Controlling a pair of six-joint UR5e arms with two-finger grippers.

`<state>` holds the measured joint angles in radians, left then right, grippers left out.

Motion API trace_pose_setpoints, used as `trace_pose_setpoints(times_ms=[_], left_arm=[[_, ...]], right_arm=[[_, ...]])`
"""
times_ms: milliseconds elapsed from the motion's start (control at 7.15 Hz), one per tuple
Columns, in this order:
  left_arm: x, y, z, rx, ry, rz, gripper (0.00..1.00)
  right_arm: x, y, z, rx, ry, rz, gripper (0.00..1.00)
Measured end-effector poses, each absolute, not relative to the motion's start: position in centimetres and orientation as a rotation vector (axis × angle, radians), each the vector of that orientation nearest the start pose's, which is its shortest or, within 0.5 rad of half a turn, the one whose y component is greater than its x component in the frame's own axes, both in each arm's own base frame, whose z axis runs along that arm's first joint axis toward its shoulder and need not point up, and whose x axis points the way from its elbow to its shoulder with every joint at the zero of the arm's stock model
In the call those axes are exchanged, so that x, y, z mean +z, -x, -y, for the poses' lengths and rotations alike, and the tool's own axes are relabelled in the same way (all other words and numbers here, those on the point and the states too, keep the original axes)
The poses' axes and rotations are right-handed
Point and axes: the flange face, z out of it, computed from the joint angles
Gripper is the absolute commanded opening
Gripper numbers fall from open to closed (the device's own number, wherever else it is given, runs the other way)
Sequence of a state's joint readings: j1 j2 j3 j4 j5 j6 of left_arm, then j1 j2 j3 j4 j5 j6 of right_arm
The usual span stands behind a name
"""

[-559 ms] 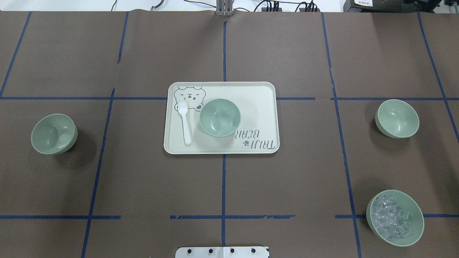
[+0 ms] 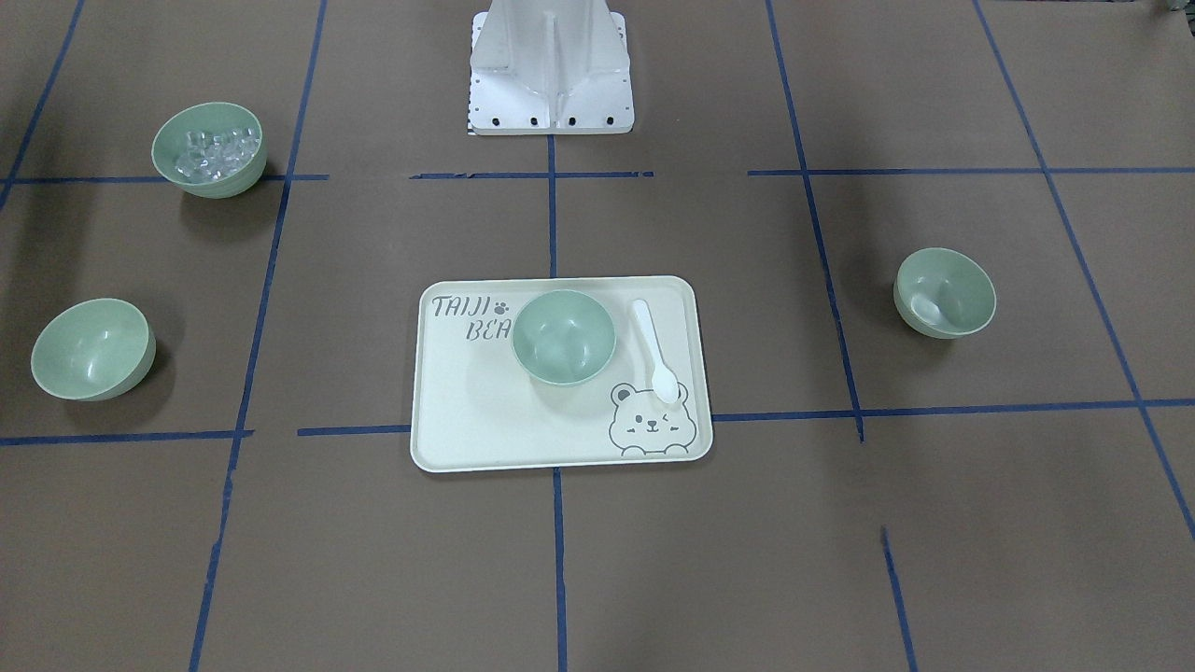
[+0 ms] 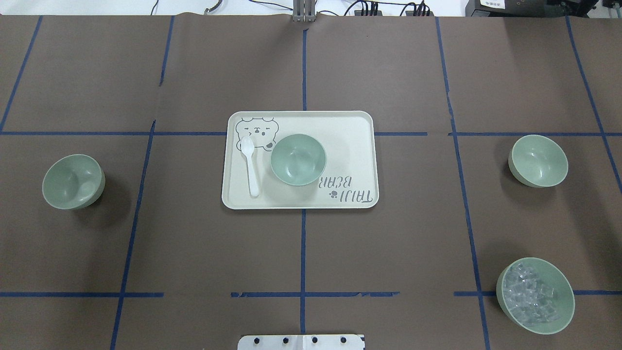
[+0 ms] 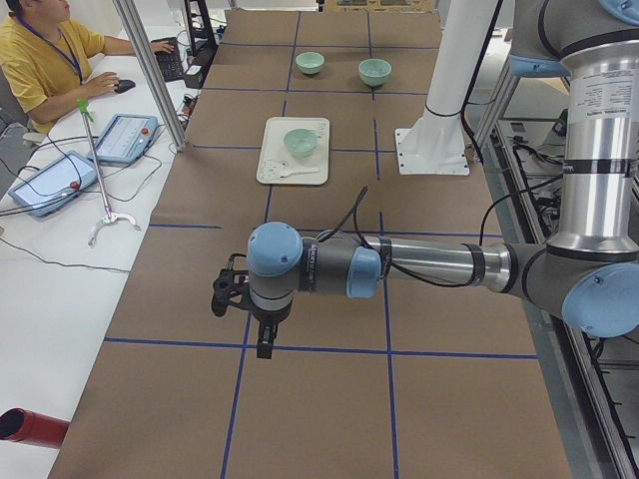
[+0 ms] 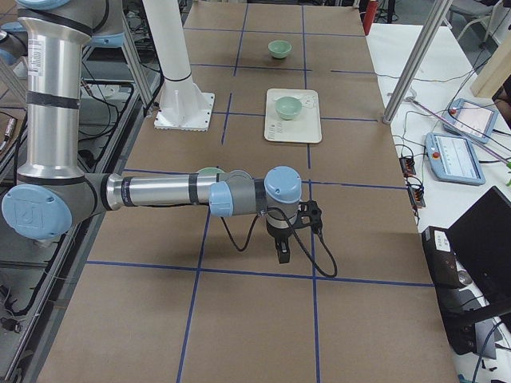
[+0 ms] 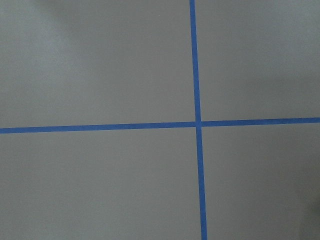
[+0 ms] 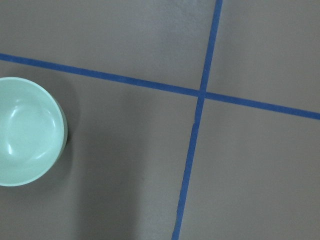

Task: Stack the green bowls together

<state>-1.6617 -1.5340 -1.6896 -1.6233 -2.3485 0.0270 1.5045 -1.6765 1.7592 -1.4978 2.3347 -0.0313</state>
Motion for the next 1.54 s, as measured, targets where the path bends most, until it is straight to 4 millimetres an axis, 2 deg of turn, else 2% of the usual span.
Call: trace_pose_setpoints(times_ms=[140,419,559,699,839,978,1118,1398,1538], left_arm=[[60.3,9.6,48.7,0.030,-0.207,-0.764,1.00],[57.6,8.1,52.0,0.139,-0.392,-0.753,1.00],[57.3,7.5,53.1,0.177,-0.456,-0.755,1.00],[57.0,6.0,53.7,0.218,-0.479,-0.761,1.00],[56.7,2.8,54.1,0.259,-0.471,-0.778,1.00],[56.4,-1.2,54.1,0.255,-0.429,-0.811,1.00],[56.8,-4.5,53.3,0.217,-0.385,-0.833,1.00],[58.8,-10.3,50.0,0.104,-0.350,-0.852,0.99],[59.1,-13.5,48.5,0.036,-0.332,-0.879,0.87]], right_arm=[[60.0,-2.8,47.0,-0.166,-0.168,0.768,1.00],[58.5,-0.6,50.2,-0.136,-0.164,0.790,1.00],[58.0,0.2,51.0,-0.126,-0.159,0.797,1.00],[57.4,0.9,51.7,-0.133,-0.164,0.801,1.00],[56.6,2.1,52.2,-0.149,-0.173,0.806,1.00],[56.2,3.2,52.5,-0.157,-0.171,0.811,1.00],[56.1,3.8,52.6,-0.163,-0.167,0.813,1.00],[56.1,4.3,52.6,-0.167,-0.163,0.814,1.00],[56.1,4.4,52.6,-0.169,-0.162,0.814,1.00]])
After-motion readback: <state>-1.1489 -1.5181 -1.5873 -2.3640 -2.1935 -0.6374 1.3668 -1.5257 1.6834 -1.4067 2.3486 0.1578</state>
